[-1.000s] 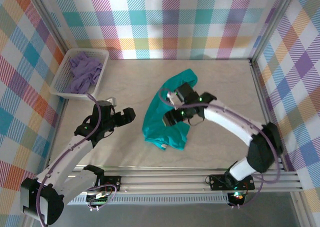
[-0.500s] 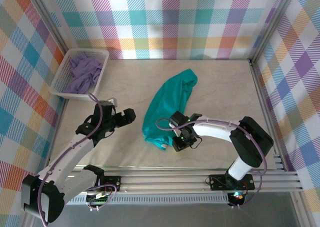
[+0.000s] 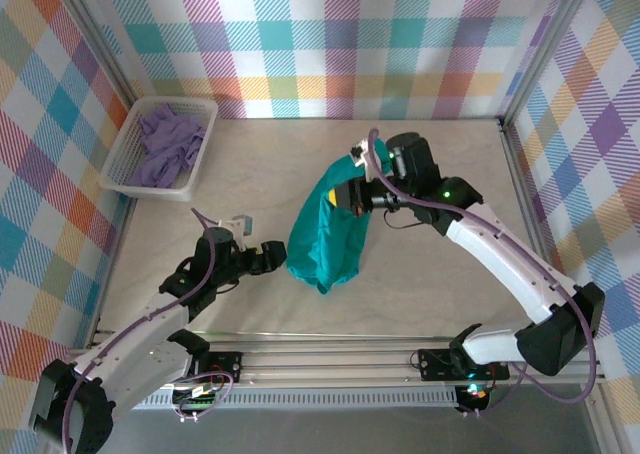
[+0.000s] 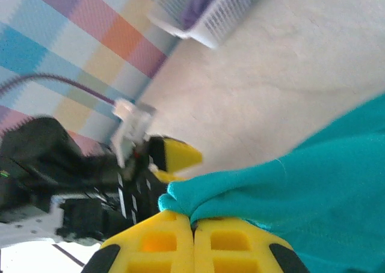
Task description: Fold the inside-out t-shirt
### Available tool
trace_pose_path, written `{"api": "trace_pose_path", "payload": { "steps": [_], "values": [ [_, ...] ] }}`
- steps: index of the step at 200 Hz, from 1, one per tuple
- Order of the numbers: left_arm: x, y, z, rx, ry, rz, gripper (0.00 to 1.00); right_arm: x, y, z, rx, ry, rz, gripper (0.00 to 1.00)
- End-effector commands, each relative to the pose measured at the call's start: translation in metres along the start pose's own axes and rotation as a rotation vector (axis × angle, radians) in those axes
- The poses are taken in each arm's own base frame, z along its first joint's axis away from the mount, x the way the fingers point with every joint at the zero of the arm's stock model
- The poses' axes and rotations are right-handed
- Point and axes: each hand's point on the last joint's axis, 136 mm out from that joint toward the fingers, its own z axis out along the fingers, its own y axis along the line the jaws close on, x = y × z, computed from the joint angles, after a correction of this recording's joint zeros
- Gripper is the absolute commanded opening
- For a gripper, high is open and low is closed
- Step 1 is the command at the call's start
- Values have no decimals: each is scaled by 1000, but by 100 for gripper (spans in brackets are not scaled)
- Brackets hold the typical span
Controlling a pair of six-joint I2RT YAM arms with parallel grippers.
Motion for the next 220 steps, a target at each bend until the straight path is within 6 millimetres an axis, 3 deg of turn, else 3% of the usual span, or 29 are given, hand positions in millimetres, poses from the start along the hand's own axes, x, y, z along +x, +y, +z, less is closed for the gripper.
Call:
{"api": "trace_pose_path", "payload": {
  "steps": [1,37,59,107,152,177,220],
  "values": [
    [-6,-33,-4,133,-74,105,91,-28,-7,1,-44,-51,58,0],
    [20,-51,10,144,-18,323,91,-76,-37,-19,-25,-185,123,0],
    [21,-36,24,31,-9,401,91,-97,-60,-38,2,-233,153,0],
    [32,-6,55,-156,143,460,84,-98,-110,-68,145,-254,169,0],
    [38,-15,80,-119,208,486,80,-96,-130,-66,154,-236,189,0],
    [48,-5,84,-154,259,463,78,-102,-141,-72,176,-249,194,0],
    [55,-7,73,-152,263,370,78,-123,-152,-80,201,-280,186,0]
  ]
}}
